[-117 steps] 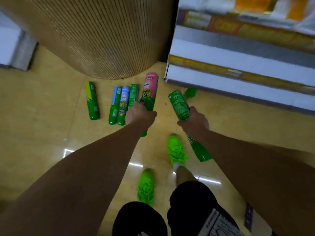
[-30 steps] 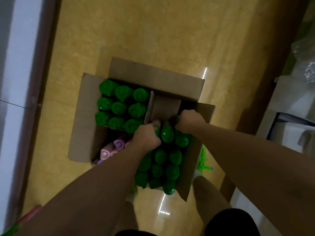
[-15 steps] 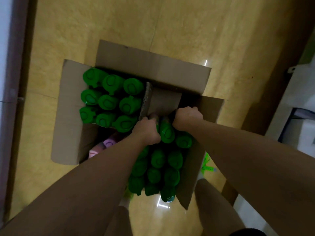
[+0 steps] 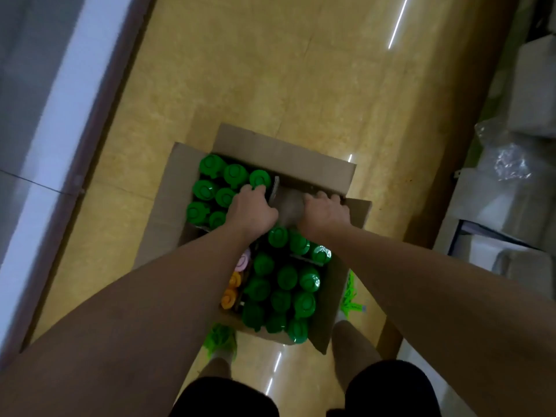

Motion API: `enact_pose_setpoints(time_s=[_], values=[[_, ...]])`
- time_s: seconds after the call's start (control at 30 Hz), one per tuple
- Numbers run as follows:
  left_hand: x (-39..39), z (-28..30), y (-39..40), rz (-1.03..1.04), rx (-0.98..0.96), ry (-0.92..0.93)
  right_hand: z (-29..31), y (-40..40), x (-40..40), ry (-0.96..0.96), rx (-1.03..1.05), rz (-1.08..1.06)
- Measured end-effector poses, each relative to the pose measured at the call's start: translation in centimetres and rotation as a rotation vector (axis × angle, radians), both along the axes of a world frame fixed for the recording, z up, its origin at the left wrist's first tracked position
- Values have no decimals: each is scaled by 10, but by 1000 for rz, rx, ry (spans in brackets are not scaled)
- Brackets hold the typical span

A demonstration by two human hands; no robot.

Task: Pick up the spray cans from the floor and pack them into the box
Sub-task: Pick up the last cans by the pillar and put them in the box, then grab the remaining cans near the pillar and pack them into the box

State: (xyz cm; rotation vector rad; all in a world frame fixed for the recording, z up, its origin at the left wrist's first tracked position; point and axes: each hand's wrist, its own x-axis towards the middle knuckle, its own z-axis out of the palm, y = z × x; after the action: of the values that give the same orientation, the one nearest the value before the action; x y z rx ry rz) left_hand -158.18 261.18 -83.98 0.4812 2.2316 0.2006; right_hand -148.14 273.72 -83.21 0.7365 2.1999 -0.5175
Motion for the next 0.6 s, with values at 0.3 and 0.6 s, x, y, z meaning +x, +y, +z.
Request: enact_pose_setpoints(time_s=[0.3, 0.6], values=[[-77, 190, -48, -9, 138, 251, 193, -80, -64, 256, 87, -76], [-126, 408, -148, 114, 297, 493, 393, -179, -117, 507, 184, 3]])
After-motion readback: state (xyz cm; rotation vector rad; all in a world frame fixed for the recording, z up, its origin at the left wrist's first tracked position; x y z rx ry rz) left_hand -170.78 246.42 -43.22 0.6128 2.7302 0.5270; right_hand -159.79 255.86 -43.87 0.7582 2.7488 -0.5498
